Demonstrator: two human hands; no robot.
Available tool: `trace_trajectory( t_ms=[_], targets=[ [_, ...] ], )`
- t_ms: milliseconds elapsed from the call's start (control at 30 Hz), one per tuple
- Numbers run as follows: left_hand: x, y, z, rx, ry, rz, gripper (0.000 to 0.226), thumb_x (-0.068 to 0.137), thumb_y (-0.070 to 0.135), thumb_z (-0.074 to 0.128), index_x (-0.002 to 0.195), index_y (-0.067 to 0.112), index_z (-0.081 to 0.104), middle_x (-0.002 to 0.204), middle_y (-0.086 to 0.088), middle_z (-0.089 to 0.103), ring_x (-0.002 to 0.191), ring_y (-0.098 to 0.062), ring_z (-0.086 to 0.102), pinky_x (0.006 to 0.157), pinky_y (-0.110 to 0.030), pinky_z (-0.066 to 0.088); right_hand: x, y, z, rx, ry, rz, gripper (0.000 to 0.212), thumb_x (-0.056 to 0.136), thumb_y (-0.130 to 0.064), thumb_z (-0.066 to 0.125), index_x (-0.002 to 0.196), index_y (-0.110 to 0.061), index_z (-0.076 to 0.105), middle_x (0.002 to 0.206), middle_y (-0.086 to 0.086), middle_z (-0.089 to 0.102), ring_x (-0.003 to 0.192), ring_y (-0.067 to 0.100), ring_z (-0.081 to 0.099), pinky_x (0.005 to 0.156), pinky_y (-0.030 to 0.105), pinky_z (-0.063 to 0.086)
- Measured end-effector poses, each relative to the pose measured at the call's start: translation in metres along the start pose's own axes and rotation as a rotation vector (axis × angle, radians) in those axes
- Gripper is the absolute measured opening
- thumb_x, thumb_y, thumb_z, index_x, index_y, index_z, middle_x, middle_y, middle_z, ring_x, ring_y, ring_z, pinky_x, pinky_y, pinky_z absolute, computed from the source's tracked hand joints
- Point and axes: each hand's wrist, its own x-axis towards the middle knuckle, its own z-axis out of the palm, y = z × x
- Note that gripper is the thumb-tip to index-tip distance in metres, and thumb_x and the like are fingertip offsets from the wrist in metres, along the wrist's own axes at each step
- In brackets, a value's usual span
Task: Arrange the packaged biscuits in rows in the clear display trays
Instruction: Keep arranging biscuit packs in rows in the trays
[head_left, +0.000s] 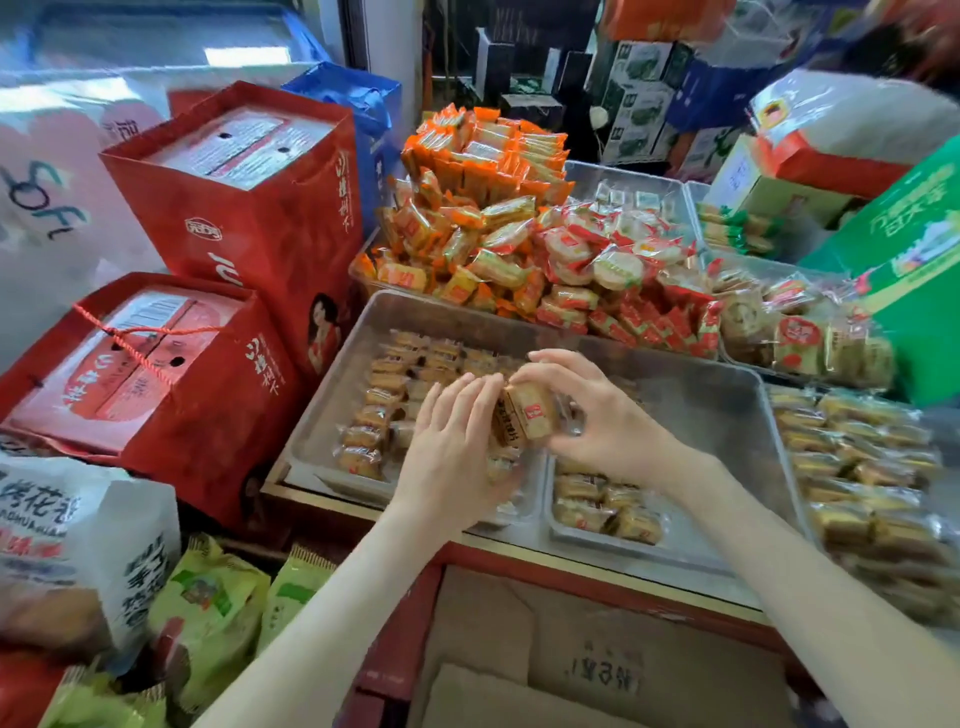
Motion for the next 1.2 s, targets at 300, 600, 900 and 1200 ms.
trace_trajectory(
  t_ms=[300, 600, 900, 1200],
  targets=[
    [0.033, 0.105, 0.013, -0.285, -0.191, -0.088, 0.062, 0.072, 0.036, 0.083, 0.118, 0.005, 0.056, 0.105, -0.005, 0.064, 0.098, -0.025, 0.059, 0.083, -0.031, 0.044, -0.1, 0.006, -0.046, 0.45, 0.335, 0.402, 0.079, 0.077, -0.013, 0.08, 0.133, -0.049, 0.039, 0.128, -0.034, 0.043, 0.109, -0.021, 0.046, 0.081, 0.009, 0.048],
    [0.02, 0.17, 0.019, -0.752, -0.457, -0.452, 0.044, 0.073, 0.042, 0.081, 0.1, 0.029, 0.048, 0.09, 0.014, 0.066, 0.075, 0.004, 0.062, 0.06, -0.01, 0.045, -0.164, 0.019, -0.042, 0.955, 0.473, 0.537, 0.041, 0.088, -0.028, 0.06, 0.127, -0.017, 0.056, 0.118, 0.005, 0.067, 0.106, 0.017, 0.065, 0.087, 0.032, 0.055],
    [0.026, 0.192, 0.017, -1.072, -0.504, -0.731, 0.066, 0.075, 0.063, 0.062, 0.12, 0.016, 0.049, 0.103, -0.002, 0.063, 0.088, -0.013, 0.062, 0.077, -0.027, 0.05, -0.199, 0.023, -0.062, 1.174, 0.62, 0.55, 0.033, 0.097, -0.034, 0.05, 0.117, -0.013, 0.064, 0.105, 0.013, 0.065, 0.101, 0.027, 0.062, 0.092, 0.041, 0.051],
    [0.004, 0.194, 0.002, -1.11, -0.586, -0.875, 0.039, 0.096, 0.045, 0.054, 0.118, 0.013, 0.061, 0.11, -0.007, 0.071, 0.101, -0.021, 0.065, 0.099, -0.037, 0.049, -0.213, 0.007, -0.062, 1.32, 0.646, 0.522, 0.042, 0.099, -0.036, 0.038, 0.125, -0.009, 0.058, 0.122, 0.026, 0.059, 0.11, 0.032, 0.06, 0.08, 0.041, 0.057]
  ],
)
